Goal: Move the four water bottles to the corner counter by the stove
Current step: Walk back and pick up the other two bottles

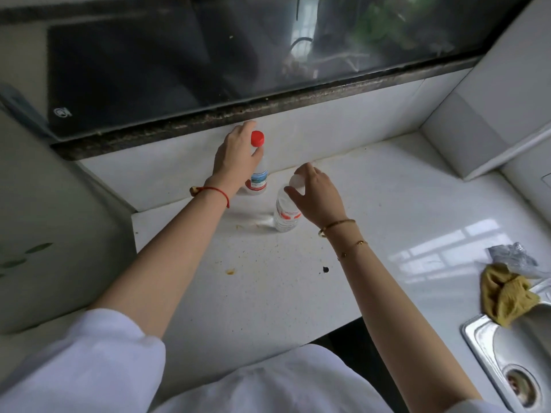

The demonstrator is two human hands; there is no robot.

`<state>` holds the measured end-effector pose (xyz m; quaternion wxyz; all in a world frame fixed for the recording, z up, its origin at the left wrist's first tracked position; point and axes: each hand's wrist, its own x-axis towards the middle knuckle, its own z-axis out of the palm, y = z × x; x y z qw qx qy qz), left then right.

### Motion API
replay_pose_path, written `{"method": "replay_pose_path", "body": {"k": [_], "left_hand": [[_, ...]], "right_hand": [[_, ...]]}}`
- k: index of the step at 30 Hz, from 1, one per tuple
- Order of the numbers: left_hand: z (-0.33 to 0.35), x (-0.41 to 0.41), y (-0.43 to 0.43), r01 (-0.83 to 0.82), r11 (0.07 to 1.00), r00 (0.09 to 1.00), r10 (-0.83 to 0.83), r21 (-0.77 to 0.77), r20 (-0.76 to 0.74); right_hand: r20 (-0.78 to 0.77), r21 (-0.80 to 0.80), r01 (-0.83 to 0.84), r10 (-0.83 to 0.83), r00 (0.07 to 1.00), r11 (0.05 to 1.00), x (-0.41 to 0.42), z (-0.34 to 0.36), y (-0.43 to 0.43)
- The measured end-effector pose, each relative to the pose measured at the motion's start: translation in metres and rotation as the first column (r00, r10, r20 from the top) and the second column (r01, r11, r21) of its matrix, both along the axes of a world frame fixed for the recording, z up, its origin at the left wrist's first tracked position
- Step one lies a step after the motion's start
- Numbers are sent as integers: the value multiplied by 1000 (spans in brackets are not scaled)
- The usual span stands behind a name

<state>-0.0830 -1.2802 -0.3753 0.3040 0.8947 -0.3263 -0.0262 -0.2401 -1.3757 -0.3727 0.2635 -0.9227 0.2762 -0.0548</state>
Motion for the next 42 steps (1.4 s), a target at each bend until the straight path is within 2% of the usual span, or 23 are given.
{"method": "replay_pose_path", "body": {"k": [6,13,22,31,42], "left_hand": [[-5,13,-10,28,998,999,-25,63,-48],[-4,8,-5,29,999,999,-28,14,-42],[-7,-40,41,25,995,999,-22,-92,30],[-1,-105,98,-66,981,998,68,-181,6],[14,-208,170,-262,934,962,272,-245,8]], "right_hand": [[2,-30,37,-37,999,999,3,-9,0],[46,9,53,-54,998,999,4,-7,-1],[107,30,22,-25,994,999,-14,-9,9],[143,-6,-93,93,985,996,-52,2,21],[137,24,-358,352,926,933,-110,20,66]]}}
